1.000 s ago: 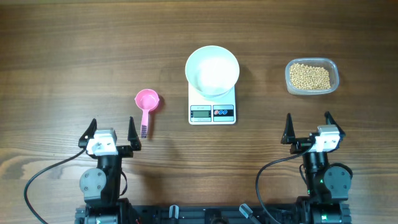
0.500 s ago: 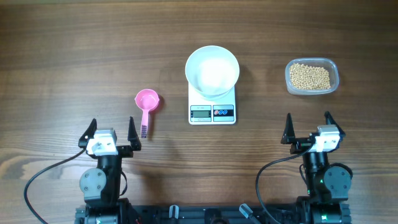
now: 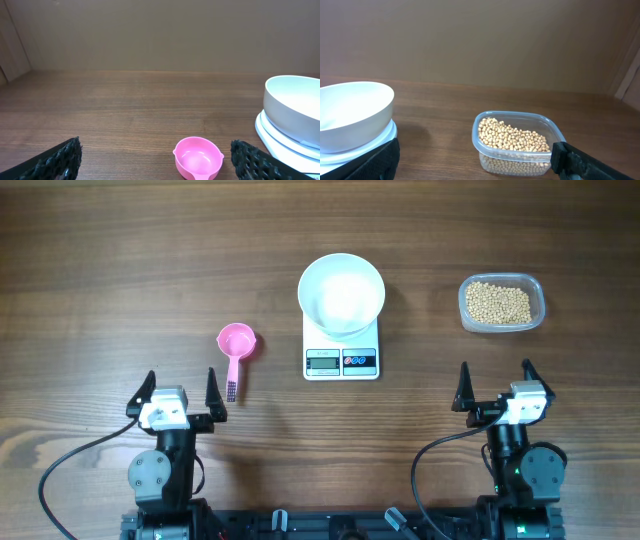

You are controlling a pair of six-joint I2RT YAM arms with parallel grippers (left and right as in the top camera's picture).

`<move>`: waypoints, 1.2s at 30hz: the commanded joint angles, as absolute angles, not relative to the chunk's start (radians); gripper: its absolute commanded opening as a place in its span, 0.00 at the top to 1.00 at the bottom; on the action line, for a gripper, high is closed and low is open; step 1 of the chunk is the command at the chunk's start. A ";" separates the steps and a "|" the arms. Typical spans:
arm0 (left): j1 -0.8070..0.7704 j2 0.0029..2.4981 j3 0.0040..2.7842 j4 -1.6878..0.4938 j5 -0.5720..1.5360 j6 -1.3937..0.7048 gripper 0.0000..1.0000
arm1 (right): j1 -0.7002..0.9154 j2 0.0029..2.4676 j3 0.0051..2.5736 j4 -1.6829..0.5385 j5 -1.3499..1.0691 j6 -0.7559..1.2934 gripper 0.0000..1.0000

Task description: Scoop item into bowl and weigh 150g on scale

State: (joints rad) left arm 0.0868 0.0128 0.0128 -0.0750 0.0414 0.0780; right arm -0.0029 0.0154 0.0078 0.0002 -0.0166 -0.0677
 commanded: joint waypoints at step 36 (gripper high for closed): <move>0.082 0.009 0.156 -0.232 0.343 -0.397 0.00 | -0.007 0.007 0.005 0.006 0.000 -0.052 0.00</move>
